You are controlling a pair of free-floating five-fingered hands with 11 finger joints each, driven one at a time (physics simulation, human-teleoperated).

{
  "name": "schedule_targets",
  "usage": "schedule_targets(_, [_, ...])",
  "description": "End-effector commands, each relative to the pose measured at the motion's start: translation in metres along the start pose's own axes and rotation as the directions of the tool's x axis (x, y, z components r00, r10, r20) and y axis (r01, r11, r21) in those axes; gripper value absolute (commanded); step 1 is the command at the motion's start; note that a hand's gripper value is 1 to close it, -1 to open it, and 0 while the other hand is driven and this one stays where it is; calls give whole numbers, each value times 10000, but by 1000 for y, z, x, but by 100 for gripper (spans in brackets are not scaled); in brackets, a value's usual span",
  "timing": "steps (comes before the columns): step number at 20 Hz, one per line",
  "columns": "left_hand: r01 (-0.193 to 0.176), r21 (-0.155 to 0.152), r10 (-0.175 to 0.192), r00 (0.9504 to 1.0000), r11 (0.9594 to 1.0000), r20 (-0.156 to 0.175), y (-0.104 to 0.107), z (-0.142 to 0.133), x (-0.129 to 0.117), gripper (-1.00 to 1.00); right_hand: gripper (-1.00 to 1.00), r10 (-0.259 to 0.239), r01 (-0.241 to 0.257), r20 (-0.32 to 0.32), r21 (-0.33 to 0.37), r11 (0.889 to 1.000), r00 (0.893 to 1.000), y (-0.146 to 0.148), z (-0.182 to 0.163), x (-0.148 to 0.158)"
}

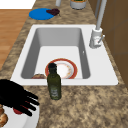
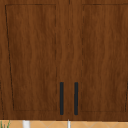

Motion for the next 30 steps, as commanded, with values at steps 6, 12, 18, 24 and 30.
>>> schedule_targets(6, [0,0,0,10000,10000,0,0,0,0,0,-100,172,-113,-490,1176,9930,9987,-1,-33,12])
schedule_targets(12, [0,0,0,10000,10000,0,0,0,0,0,-100,-210,289,-584,1371,9901,9981,1,-56,7])
schedule_targets(18, [0,0,0,10000,10000,0,0,0,0,0,-100,-126,220,-452,2138,9766,9989,-29,-38,11])
schedule_targets(24, [0,0,0,10000,10000,0,0,0,0,0,-100,-401,614,-1042,2101,9757,9938,-37,-28,11])
schedule_targets(30, [0,0,0,10000,10000,0,0,0,0,0,-100,-778,1077,-1722,1716,9793,9820,-30,-39,13])
